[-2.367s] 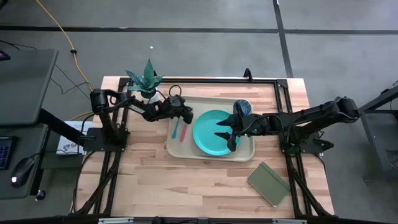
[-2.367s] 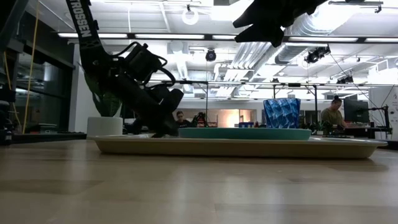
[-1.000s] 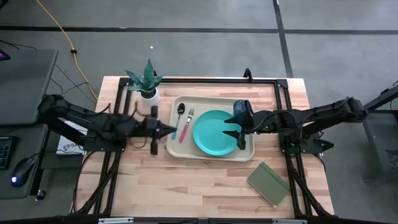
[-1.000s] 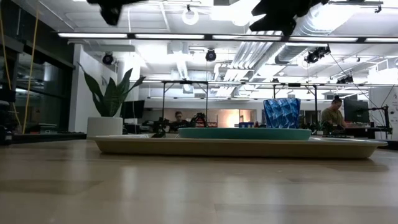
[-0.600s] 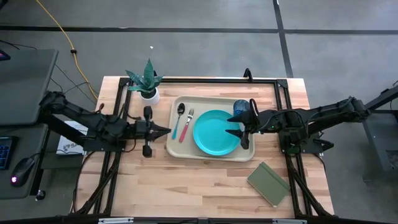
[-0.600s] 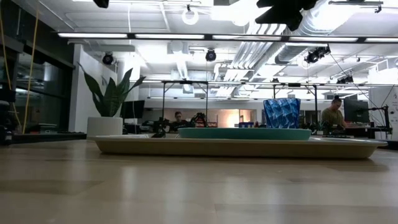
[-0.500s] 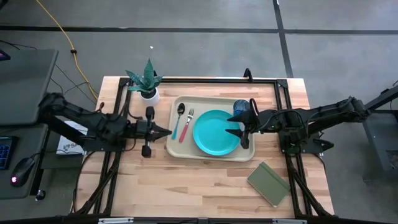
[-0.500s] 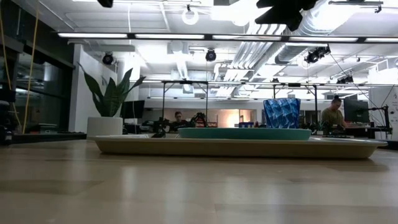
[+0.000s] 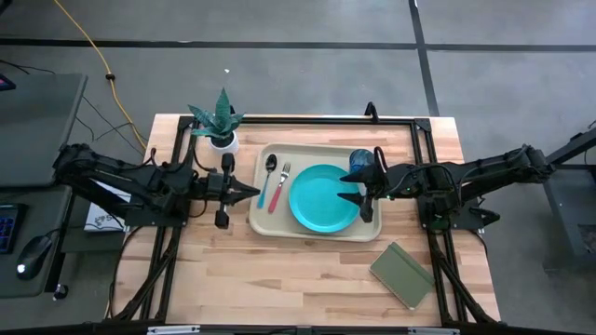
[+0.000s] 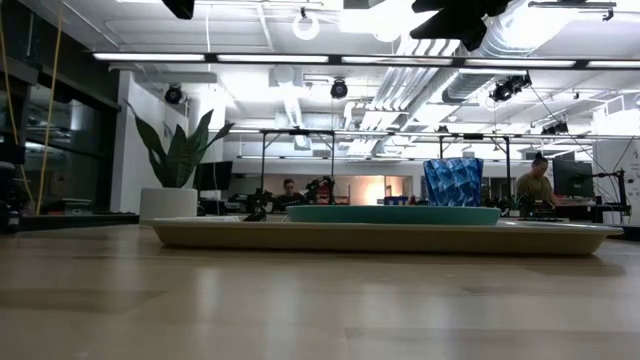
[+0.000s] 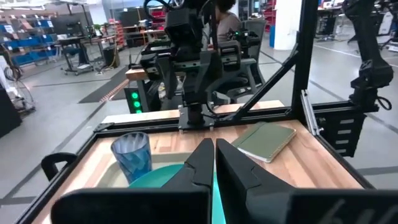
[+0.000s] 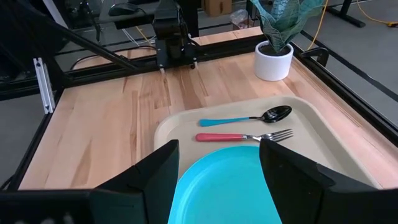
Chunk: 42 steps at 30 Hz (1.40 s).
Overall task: Pick and place plate/cup/fork/spoon on tray
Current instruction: Return to Home Position
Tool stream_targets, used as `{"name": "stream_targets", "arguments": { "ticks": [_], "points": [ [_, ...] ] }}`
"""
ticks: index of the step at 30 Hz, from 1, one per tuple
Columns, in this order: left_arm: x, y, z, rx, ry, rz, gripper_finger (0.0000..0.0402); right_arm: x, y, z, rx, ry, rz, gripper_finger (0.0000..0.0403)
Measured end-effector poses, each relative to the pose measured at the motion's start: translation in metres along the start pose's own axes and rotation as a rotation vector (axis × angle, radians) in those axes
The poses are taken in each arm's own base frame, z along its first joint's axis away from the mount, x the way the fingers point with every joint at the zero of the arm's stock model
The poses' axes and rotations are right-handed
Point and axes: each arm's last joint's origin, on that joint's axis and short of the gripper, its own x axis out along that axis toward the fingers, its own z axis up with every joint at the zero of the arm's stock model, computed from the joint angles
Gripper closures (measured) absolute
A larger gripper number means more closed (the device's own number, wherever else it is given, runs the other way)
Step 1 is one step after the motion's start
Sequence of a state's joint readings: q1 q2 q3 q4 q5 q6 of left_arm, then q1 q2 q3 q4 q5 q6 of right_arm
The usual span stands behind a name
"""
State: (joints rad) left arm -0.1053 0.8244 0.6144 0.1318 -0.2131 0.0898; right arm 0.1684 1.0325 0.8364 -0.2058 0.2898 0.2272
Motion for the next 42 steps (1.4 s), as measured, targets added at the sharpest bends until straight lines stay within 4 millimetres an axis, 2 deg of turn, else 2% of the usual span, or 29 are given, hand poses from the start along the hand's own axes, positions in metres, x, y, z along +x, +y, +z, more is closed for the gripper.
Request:
{"name": "stream_targets", "arguments": {
  "ticks": [21, 23, 25, 28, 31, 34, 38, 42],
  "points": [
    [-0.006, 0.002, 0.004, 0.014, -0.029, 0.004, 0.0401, 0.0, 0.0, 0.0, -0.044, 0.0, 0.001, 0.0187],
    [-0.007, 0.002, 0.003, 0.06, -0.01, -0.006, 0.0401, 0.0, 0.0, 0.0, -0.047, 0.001, 0.001, 0.0187],
    [-0.015, 0.004, -0.001, 0.112, 0.038, -0.018, 0.0401, 0.0, 0.0, -0.001, -0.023, 0.012, 0.003, 0.0187],
    [-0.034, 0.016, 0.0, 0.072, -0.033, 0.013, 0.0401, 0.0, -0.001, -0.006, 0.005, 0.061, -0.007, 0.0187],
    [-0.058, 0.024, -0.013, 0.004, -0.116, -0.003, 0.0401, -0.001, -0.003, -0.012, 0.032, 0.116, -0.022, 0.0187],
    [-0.077, 0.027, -0.037, -0.071, -0.186, -0.02, 0.0401, -0.001, -0.003, -0.015, 0.042, 0.15, -0.029, 0.0187],
    [-0.086, 0.022, -0.077, -0.146, -0.268, -0.063, 0.0401, -0.002, -0.001, -0.015, 0.026, 0.151, -0.018, 0.0187],
    [-0.086, 0.019, -0.107, -0.178, -0.315, -0.064, 0.0401, -0.002, -0.001, -0.015, 0.006, 0.15, -0.017, 0.0187]
  ]
}}
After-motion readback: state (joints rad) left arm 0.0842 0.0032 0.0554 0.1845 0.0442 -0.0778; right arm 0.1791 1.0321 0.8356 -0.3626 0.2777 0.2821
